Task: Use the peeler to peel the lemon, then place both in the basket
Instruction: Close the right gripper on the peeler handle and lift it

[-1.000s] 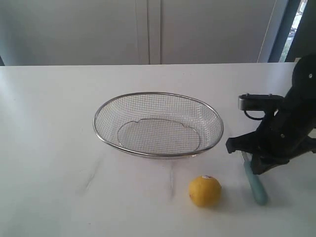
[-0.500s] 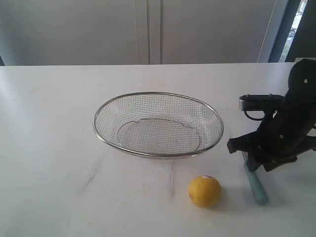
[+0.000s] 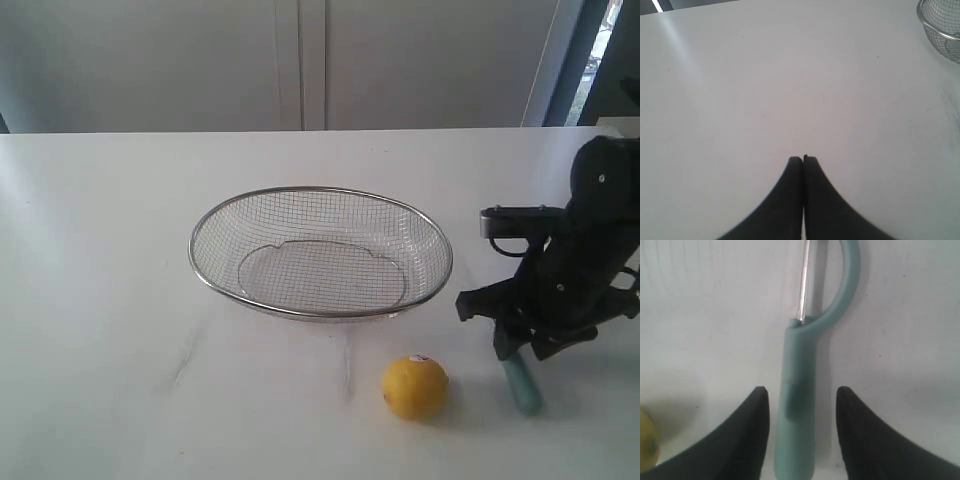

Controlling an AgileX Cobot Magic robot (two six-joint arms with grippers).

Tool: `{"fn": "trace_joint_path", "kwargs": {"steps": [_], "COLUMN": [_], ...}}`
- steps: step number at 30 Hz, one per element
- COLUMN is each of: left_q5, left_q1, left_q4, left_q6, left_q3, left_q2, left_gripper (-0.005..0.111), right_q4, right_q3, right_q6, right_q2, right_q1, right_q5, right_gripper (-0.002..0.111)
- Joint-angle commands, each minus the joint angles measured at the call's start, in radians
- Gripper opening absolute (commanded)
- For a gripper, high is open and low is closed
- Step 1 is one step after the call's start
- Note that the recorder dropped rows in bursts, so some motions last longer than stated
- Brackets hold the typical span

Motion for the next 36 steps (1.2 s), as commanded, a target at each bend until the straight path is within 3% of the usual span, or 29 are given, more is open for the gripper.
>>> {"fn": "trace_joint_path", "kwargs": {"steps": [1, 13, 15, 19, 36], "left_q5": [-0.003, -0.003, -0.003, -0.003, -0.003], "left_q1": [0.002, 0.002, 0.002, 0.002, 0.002], "left_q4": [-0.003, -0.003, -0.003, -0.003, -0.003], "left_q6": [0.001, 0.001, 0.001, 0.001, 0.001], "left_q3": [0.004, 0.004, 0.004, 0.004, 0.004], "left_q2": [-0.005, -0.005, -0.005, -0.005, -0.005], "left_gripper": [0.000, 0.000, 0.000, 0.000, 0.000], "right_q4": [-0.003, 0.025, 0.025, 0.025, 0.025], "right_q3": [0.004, 0.004, 0.004, 0.004, 0.004], "right_q6": [0.013, 0.013, 0.013, 0.013, 0.027], "right_q2": [0.034, 0.073, 0.073, 0.073, 0.005], "right_q1": [0.001, 0.001, 0.001, 0.001, 0.001], "right_q5": [-0.023, -0.027, -0.024, -0.024, -0.013], "right_gripper": [0.042, 0.041, 0.034, 0.000, 0.000]}}
